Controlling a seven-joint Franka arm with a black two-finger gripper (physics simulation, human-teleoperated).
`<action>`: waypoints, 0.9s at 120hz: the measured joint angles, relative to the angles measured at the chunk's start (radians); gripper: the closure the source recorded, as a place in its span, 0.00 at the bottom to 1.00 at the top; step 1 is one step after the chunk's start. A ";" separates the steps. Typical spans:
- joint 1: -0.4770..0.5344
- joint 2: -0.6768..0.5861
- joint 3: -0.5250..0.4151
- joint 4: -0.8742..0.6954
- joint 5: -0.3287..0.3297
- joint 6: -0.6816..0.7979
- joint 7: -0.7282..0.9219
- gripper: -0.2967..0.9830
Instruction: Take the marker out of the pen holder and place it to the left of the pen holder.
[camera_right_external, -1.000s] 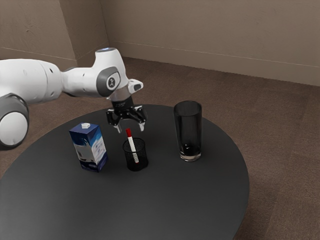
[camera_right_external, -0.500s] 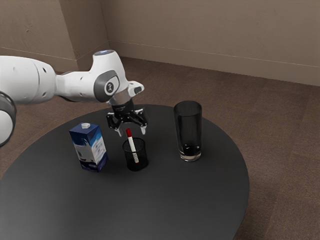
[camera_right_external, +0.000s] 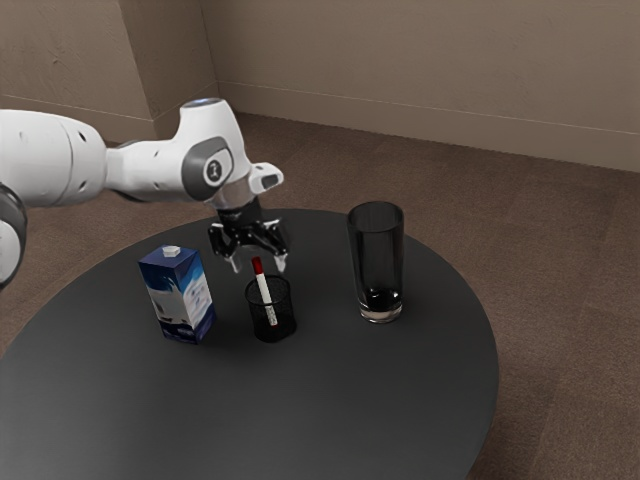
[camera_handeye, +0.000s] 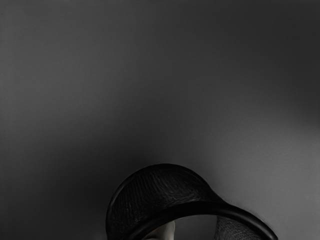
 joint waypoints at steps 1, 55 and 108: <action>0.001 0.000 0.000 0.001 0.000 0.000 0.002 0.23; 0.005 -0.007 -0.003 -0.006 -0.004 -0.004 0.055 0.73; -0.037 -0.255 -0.006 -0.133 0.017 -0.040 0.050 0.82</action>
